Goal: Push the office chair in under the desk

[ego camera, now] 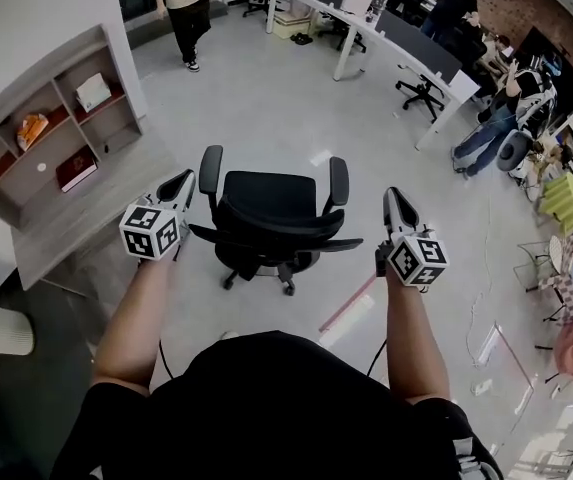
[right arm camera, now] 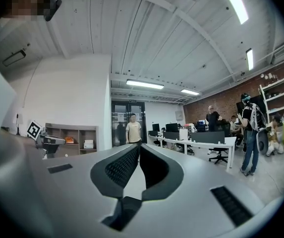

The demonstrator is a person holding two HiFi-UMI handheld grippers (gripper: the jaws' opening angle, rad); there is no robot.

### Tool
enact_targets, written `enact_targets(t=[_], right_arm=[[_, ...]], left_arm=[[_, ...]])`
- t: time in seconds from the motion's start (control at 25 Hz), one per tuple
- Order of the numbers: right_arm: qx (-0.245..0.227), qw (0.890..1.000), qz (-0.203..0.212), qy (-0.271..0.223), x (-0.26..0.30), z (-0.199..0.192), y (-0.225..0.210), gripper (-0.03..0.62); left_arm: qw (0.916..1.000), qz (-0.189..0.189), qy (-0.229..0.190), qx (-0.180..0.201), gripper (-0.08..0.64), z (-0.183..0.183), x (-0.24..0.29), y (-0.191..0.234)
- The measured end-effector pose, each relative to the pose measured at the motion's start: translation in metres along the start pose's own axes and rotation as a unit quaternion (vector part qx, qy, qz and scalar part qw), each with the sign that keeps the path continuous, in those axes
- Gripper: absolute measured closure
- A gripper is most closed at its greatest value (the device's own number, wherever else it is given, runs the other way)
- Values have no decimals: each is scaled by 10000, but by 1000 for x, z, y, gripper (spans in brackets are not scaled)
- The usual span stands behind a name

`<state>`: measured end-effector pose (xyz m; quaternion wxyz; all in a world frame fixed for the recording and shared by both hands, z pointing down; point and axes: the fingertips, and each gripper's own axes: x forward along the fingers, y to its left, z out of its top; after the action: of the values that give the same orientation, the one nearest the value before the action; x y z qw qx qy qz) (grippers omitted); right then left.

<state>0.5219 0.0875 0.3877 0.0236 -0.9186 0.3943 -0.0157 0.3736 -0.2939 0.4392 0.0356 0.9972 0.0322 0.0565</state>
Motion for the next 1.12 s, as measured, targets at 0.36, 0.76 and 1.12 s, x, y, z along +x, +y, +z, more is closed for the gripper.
enact_targets(t=[0.36,0.76,1.12], right_arm=[[-2,9996,278,-37,6,3,-22,575],[-1546,9844,705,455,25,-9,-5,523],[-2669,9449,1414,1264,23,-60,18,516]], left_arm=[[9996,248,19,141,543,9,6,-9],[9882,107,780,1310,541,-17,14,-5],[9455,-753,1969,2483,423,-89,18,-24]])
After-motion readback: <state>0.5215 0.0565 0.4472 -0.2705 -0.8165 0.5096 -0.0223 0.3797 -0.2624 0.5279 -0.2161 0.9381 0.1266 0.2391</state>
